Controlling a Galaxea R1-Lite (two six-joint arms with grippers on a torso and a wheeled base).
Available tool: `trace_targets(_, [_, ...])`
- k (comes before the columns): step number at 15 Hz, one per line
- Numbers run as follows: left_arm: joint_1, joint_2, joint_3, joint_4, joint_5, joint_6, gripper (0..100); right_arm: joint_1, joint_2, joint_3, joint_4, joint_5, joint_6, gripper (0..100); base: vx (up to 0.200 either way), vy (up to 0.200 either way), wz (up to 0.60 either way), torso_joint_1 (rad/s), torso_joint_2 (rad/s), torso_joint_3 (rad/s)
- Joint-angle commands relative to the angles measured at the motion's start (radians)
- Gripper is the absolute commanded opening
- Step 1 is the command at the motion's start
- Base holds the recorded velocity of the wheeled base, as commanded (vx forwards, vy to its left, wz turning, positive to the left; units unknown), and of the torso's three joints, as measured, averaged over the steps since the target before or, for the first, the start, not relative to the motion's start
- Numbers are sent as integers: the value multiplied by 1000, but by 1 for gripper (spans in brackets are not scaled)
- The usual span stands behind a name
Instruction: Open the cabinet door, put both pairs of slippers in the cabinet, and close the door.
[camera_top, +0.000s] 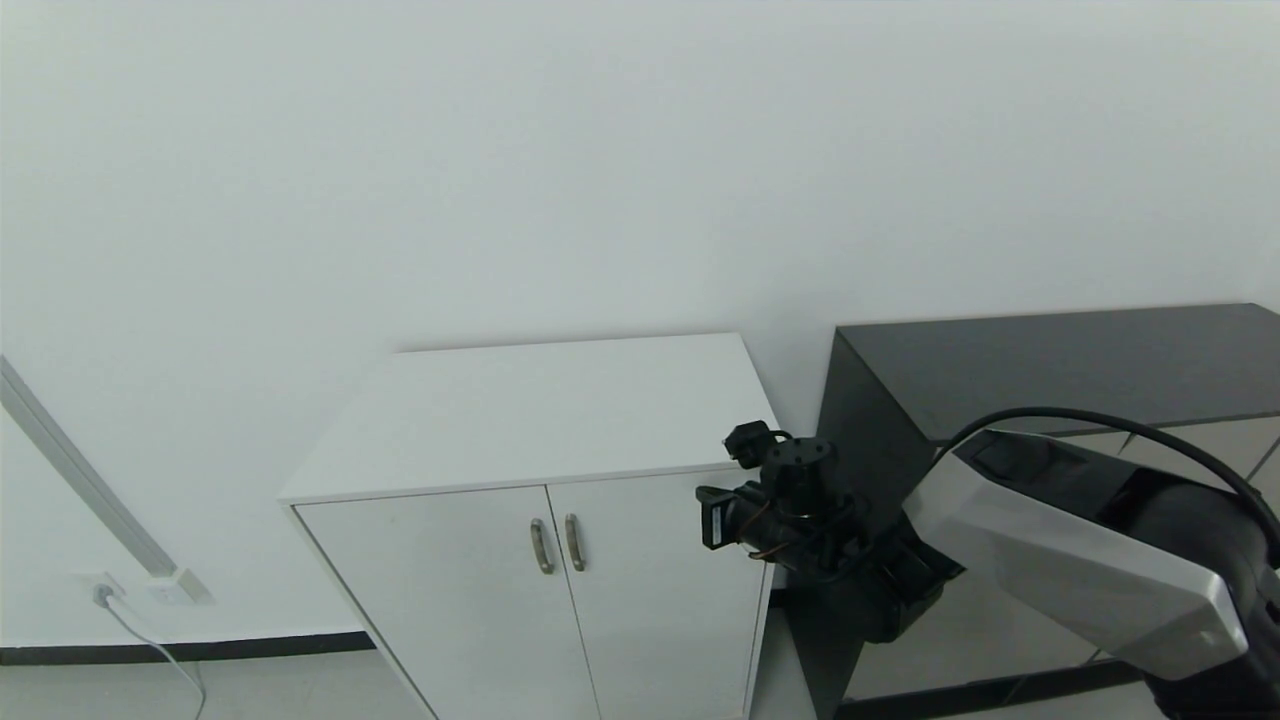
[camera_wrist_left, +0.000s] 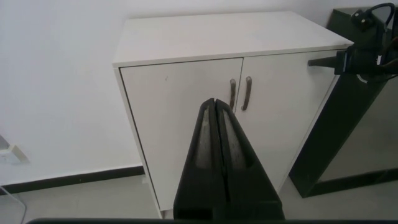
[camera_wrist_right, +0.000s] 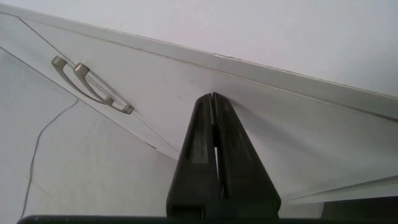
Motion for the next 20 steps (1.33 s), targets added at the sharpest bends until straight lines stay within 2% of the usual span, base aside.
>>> trace_targets(1, [0, 1, 0, 0, 0, 0, 0, 4, -43, 44, -4, 0, -1, 0, 0, 0, 0, 0, 0, 0])
trace_targets(8, [0, 1, -2, 0, 0, 1, 0, -25, -409, 360, -25, -15, -15, 0, 0, 0, 0, 0, 0, 0])
trace_targets(9, [0, 1, 0, 0, 0, 1, 0, -41, -534, 462, -24, -51, -22, 0, 0, 0, 0, 0, 0, 0])
trace_targets(11, [0, 1, 0, 0, 0, 1, 0, -93, -705, 604, -21, -101, -56, 0, 0, 0, 0, 0, 0, 0])
trace_targets(14, [0, 1, 0, 0, 0, 1, 0, -231, -978, 784, 19, -190, -105, 0, 0, 0, 0, 0, 0, 0])
trace_targets(17, [0, 1, 0, 0, 0, 0, 0, -378, -1292, 916, 237, -212, -136, 0, 0, 0, 0, 0, 0, 0])
trace_targets(20, [0, 1, 0, 0, 0, -3, 0, -407, -1646, 980, 555, -210, -134, 0, 0, 0, 0, 0, 0, 0])
